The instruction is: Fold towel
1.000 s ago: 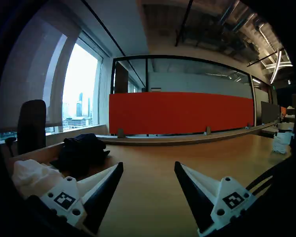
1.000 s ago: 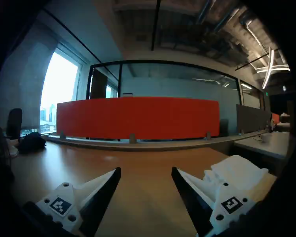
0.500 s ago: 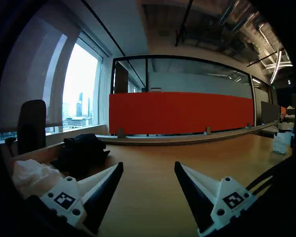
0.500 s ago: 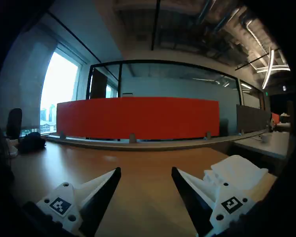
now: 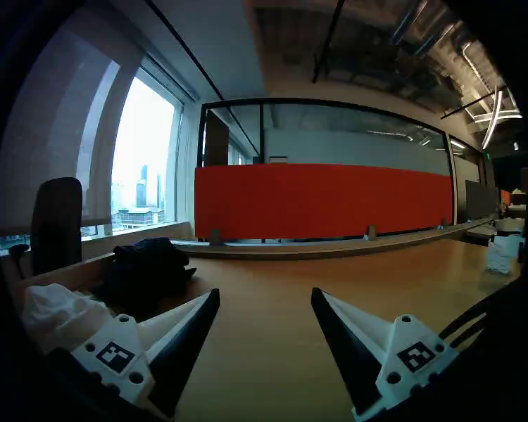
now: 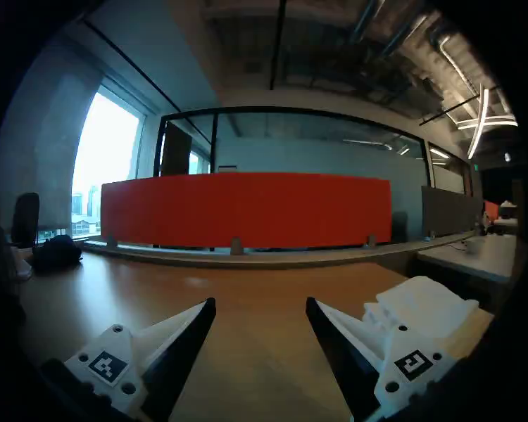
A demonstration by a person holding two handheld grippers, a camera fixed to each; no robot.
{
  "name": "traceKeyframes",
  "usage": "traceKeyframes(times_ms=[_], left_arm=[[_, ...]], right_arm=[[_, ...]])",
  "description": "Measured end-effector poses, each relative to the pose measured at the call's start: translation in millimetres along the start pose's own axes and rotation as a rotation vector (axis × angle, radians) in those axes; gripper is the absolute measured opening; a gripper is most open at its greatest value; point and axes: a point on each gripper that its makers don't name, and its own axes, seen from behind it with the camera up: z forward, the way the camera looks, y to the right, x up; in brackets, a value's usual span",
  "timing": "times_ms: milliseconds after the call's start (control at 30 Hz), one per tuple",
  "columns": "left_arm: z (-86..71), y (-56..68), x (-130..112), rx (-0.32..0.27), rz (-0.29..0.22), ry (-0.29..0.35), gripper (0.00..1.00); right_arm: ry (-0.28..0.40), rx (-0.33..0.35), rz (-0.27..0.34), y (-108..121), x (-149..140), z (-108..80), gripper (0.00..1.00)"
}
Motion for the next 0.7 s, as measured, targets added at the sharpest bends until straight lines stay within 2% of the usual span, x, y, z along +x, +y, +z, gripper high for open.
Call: traceKeyframes(times_ms=[700], left_arm=[[0.0,-1.0,1.2,0.000,-0.002,0.000,0.96]], right_arm=[[0.000,0.000,0.000,0.3,0.0,0.4,0.99]])
